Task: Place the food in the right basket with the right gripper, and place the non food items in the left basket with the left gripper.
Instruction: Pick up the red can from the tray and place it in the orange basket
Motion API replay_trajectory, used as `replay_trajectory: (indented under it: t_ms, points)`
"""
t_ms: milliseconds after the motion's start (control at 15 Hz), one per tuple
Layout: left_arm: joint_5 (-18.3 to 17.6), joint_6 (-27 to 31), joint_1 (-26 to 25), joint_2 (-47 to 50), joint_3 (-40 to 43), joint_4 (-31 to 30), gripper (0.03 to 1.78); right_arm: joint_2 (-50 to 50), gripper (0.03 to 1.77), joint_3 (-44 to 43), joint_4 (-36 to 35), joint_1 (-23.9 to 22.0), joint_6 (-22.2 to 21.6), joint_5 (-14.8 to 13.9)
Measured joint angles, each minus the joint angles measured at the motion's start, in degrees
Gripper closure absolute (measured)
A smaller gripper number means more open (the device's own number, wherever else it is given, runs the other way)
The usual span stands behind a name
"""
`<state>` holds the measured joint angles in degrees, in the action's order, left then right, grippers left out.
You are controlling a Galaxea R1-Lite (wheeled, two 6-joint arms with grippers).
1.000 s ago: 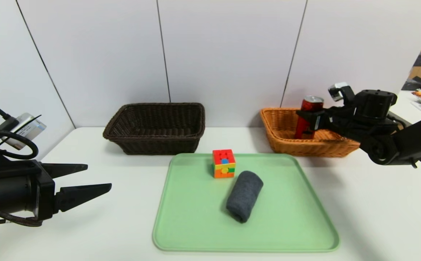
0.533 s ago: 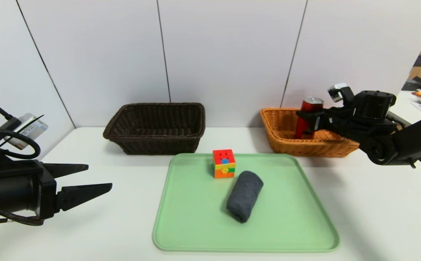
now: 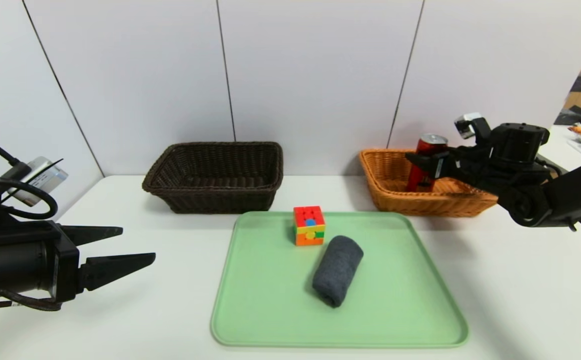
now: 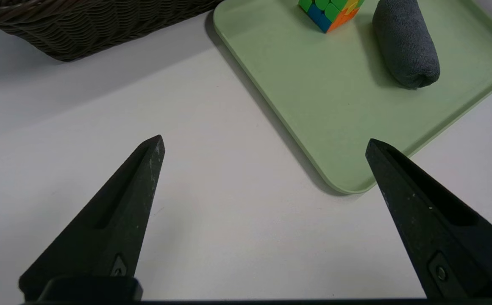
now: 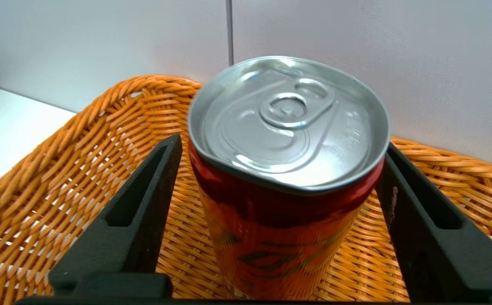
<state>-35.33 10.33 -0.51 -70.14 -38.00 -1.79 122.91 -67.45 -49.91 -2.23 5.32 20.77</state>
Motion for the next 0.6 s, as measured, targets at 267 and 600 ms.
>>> replay_trajectory:
  t_ms: [267, 600]
  points:
    - [-0.06, -0.02, 0.00, -0.11, -0.06, -0.02, 0.12, -2.56, 0.22, 0.76, 0.62, -0.41, -0.44, 0.00]
    - [-0.06, -0.05, 0.00, 0.00, 0.02, -0.02, 0.12, -7.63, 0.16, 1.24, 4.02, -1.35, -0.69, 0.00]
